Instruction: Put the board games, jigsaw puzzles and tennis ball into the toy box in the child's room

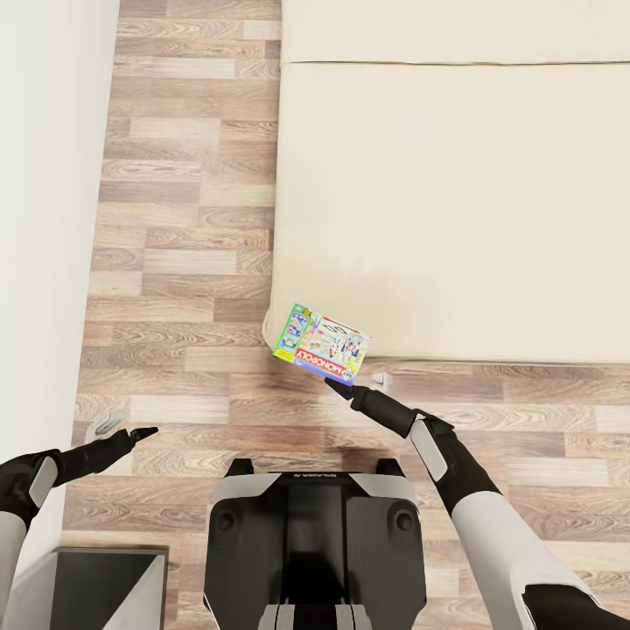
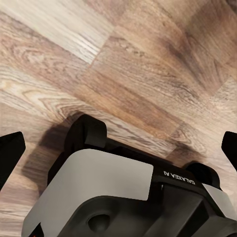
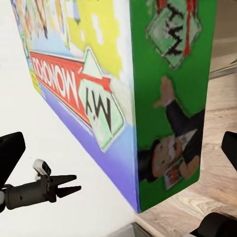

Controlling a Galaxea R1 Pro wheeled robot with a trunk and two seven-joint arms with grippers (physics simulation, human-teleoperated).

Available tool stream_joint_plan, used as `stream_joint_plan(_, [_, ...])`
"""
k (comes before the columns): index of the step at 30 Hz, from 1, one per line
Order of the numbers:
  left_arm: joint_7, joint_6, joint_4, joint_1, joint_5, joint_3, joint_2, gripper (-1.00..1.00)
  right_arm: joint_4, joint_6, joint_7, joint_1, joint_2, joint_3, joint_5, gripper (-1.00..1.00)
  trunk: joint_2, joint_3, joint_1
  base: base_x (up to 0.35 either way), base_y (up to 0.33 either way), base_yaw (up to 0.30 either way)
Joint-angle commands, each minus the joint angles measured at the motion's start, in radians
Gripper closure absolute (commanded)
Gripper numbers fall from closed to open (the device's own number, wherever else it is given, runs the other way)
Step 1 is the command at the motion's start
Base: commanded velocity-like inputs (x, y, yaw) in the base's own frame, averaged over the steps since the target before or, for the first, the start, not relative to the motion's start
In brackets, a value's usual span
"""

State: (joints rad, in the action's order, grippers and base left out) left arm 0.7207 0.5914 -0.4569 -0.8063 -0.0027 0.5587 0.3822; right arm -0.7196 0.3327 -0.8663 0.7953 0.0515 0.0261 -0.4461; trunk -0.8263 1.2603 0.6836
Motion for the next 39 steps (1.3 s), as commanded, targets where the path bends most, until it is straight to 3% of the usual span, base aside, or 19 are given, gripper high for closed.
stream_joint_plan(1, [0.003, 0.008, 0.0, -0.001, 0.0, 0.006, 0.0, -1.0, 0.0, 0.009, -0.003, 0.0, 0.001, 0.003, -0.007, -1.0, -0.001, 0.0, 0.0, 0.0, 0.0, 0.0])
stream_joint_plan(39, [0.003, 0.008, 0.0, -0.001, 0.0, 0.004, -0.002, -1.0, 0.001, 0.011, -0.005, 0.018, -0.001, 0.009, -0.014, -1.0, -0.001, 0.0, 0.0, 0.0, 0.0, 0.0])
